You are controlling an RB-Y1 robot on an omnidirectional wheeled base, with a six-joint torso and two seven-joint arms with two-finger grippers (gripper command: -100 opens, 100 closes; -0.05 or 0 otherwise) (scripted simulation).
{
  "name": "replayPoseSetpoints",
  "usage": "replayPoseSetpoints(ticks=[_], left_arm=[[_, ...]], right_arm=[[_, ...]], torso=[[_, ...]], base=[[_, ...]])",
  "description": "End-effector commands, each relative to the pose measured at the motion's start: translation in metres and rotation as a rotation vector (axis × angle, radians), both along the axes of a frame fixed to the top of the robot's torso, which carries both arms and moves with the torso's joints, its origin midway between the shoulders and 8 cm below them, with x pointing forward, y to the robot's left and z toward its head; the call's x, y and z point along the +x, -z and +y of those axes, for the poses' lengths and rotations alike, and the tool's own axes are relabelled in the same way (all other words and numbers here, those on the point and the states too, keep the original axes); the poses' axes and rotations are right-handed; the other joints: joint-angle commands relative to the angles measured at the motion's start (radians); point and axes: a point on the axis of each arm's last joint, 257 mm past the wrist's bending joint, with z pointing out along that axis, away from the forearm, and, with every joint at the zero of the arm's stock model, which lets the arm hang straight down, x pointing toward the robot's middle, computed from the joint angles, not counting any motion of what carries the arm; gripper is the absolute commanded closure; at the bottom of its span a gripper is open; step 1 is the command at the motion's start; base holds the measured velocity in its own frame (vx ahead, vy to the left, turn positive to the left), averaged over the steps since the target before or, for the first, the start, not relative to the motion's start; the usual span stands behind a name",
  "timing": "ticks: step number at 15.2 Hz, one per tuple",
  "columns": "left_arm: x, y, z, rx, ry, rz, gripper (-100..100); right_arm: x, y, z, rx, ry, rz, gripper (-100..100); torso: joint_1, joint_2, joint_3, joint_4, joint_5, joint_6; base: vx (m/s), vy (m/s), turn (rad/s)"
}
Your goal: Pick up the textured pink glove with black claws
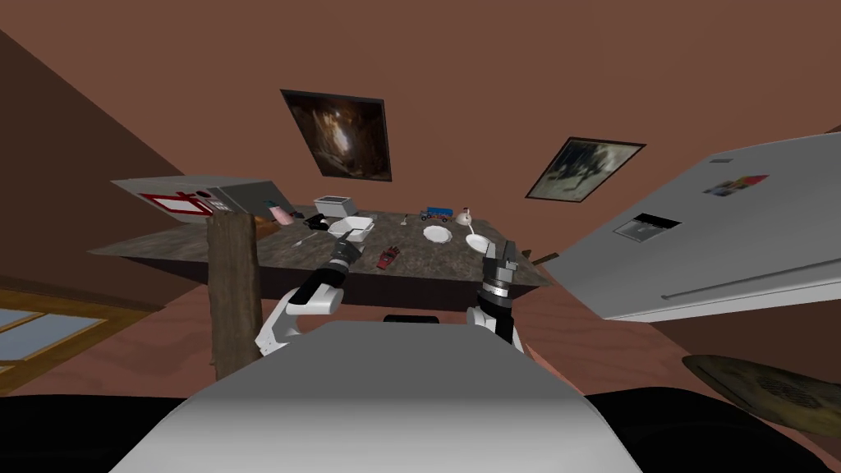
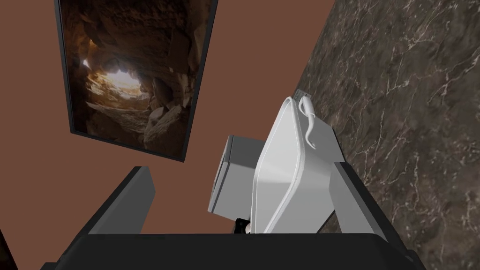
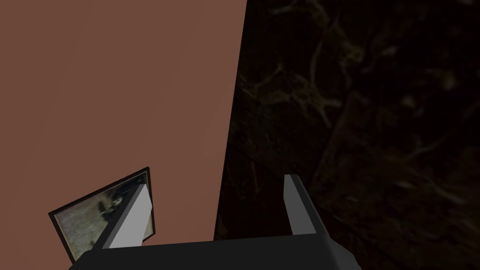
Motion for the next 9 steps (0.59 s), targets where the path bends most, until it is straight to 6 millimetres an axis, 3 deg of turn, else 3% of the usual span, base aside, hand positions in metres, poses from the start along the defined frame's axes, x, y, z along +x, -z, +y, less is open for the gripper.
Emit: replayPoseSetpoints(ticks=[1,9], left_arm=[[0.001,0.008,0.003,-0.036,-0.005,0.038,-100],[0.003,0.039,0.008,-0.135,-0.032,0.169,-100]], right_arm=[[0.000,0.000,0.000,0.000,0.000,0.000,0],[0.000,0.000,0.000,0.000,0.000,0.000,0]], torso=[[0.000,0.000,0.000,0.000,0.000,0.000],[0.000,0.000,0.000,0.000,0.000,0.000]], base=[[-0.009,0.002,-0.101],[-0.006,0.002,-0.056]])
